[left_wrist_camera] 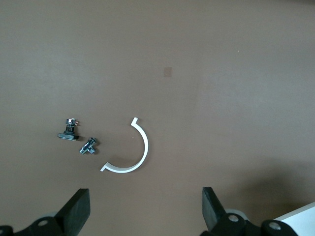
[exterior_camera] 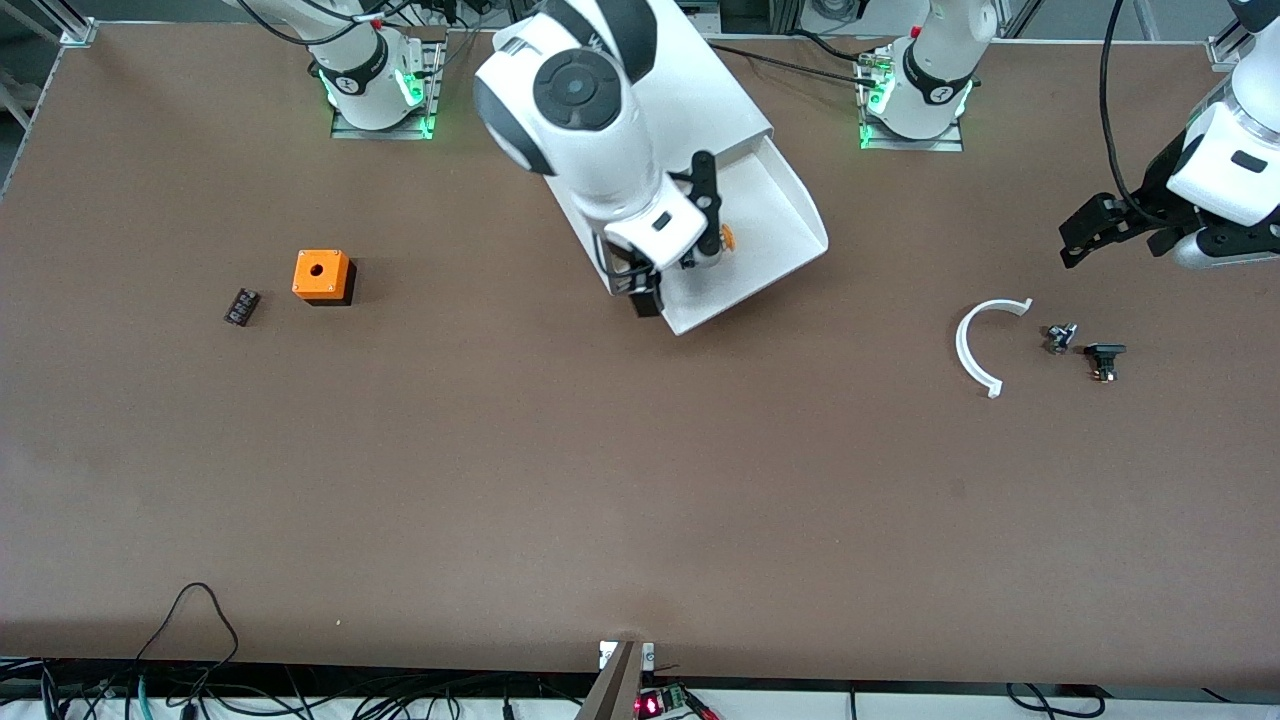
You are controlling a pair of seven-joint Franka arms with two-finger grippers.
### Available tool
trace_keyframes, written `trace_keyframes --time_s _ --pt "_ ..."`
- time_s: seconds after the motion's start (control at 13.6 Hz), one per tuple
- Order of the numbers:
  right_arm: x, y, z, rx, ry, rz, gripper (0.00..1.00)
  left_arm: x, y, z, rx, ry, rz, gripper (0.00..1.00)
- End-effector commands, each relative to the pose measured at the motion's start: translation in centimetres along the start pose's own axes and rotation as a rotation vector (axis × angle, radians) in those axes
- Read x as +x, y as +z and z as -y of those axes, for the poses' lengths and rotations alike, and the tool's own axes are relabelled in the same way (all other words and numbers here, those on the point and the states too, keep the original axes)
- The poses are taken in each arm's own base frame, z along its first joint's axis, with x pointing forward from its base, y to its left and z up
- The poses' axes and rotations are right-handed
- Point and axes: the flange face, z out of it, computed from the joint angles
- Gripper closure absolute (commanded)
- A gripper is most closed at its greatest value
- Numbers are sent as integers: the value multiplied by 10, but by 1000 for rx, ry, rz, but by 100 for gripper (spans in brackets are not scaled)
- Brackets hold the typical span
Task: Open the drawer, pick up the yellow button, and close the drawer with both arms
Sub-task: 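Lower the right gripper into the drawer over the yellow push button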
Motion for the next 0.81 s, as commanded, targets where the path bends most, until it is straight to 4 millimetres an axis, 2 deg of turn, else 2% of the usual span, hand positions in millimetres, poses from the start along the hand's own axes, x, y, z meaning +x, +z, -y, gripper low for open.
trace_keyframes --time_s 0.0,0.29,0.73 --pt "23 7 18 13 -72 8 0 1 -4 7 23 -14 0 0" --pt "29 36 22 10 -108 66 0 1 -4 6 18 -14 1 0" --pt "31 56 19 7 -109 64 0 1 -4 7 16 -16 3 0"
